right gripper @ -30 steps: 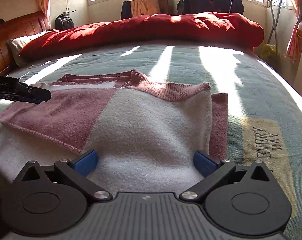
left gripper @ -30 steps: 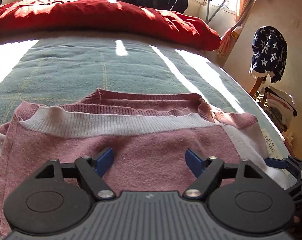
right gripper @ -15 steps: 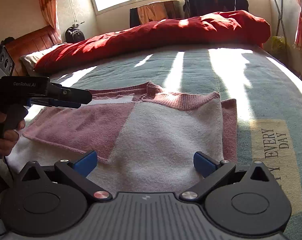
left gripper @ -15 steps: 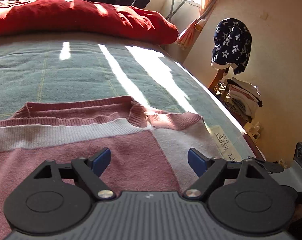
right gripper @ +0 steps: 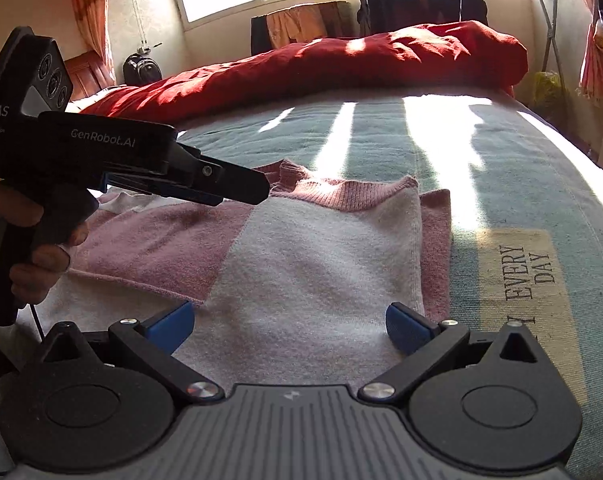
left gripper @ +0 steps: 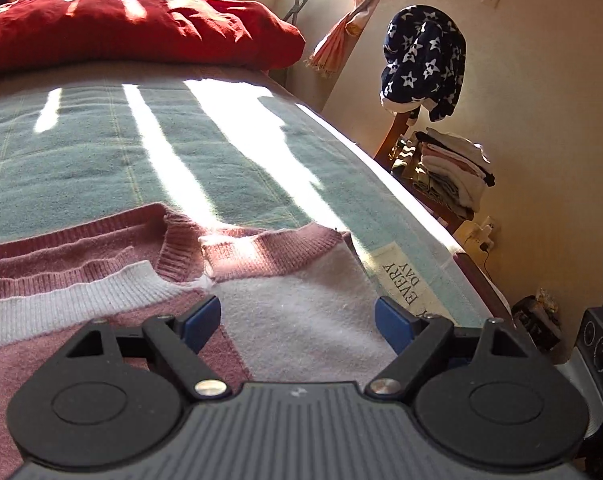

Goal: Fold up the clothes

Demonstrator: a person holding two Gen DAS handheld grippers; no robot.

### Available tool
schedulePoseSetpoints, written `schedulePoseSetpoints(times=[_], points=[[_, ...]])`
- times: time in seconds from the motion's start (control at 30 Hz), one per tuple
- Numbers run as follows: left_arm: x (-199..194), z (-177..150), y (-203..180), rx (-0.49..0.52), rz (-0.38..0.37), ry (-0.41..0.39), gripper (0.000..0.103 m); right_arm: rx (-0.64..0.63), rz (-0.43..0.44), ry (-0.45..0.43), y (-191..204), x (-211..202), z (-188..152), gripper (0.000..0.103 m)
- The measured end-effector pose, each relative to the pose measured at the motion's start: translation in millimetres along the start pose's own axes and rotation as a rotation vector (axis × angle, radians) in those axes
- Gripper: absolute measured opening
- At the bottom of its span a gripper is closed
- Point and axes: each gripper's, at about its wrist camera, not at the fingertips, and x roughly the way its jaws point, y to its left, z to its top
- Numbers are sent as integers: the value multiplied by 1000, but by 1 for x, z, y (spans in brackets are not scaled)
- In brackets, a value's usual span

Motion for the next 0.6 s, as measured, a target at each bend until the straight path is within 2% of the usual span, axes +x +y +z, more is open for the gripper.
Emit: schedulePoseSetpoints(times=[0.1, 0.23, 0.37, 0.43, 0.5, 0.6], points=[[31, 2, 4, -11, 37, 68, 84, -11, -8, -1, 1, 3, -5, 103], [41, 9, 3, -10, 60, 89, 84, -73, -42, 30, 8, 11, -8, 103], [31, 26, -20, 36, -38, 81, 84, -161, -96, 40, 19, 18, -14, 103], [38, 35, -32, 50, -98, 95, 84, -163, -94, 33, 19, 18, -15, 103], [55, 42, -40, 55, -138, 134, 84, -158, -87, 25, 17, 17, -16, 103], [89, 48, -44, 52, -159, 193, 84, -161, -75, 16, 16, 15, -17, 103]])
